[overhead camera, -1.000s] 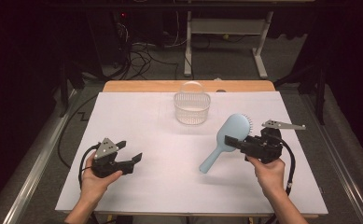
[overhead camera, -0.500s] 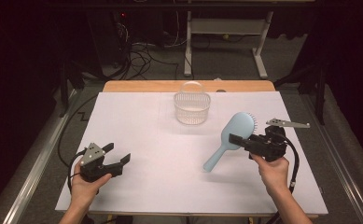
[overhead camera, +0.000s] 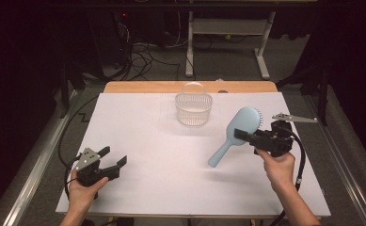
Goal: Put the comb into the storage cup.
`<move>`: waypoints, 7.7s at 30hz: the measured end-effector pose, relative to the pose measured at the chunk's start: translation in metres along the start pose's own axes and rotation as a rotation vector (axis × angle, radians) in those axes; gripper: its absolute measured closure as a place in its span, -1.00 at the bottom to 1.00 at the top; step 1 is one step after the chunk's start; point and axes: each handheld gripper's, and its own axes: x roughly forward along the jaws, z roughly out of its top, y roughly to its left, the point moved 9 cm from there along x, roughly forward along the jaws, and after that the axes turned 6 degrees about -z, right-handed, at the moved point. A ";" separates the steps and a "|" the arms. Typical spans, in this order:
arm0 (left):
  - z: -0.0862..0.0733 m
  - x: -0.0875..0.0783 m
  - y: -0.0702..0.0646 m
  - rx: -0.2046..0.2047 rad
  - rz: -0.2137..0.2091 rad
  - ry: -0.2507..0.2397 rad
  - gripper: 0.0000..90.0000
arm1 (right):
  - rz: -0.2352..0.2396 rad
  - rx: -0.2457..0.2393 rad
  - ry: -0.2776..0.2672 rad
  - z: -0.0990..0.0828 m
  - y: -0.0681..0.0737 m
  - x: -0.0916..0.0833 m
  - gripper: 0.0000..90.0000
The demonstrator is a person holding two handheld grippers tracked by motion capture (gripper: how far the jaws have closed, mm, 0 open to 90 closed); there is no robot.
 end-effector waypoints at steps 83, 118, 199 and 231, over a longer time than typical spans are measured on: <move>-0.003 0.004 -0.001 0.029 0.010 -0.003 -0.46 | -0.085 -0.066 -0.039 0.122 0.013 0.067 0.24; -0.001 0.003 -0.002 0.029 0.003 -0.014 -0.45 | -0.162 -0.047 -0.051 0.148 0.007 0.108 0.24; -0.001 0.003 -0.003 0.008 -0.015 -0.025 -0.43 | -0.251 -0.108 0.017 0.108 0.005 0.183 0.22; -0.001 0.003 -0.003 0.010 -0.014 -0.026 -0.43 | -0.271 -0.106 0.032 0.093 -0.002 0.190 0.20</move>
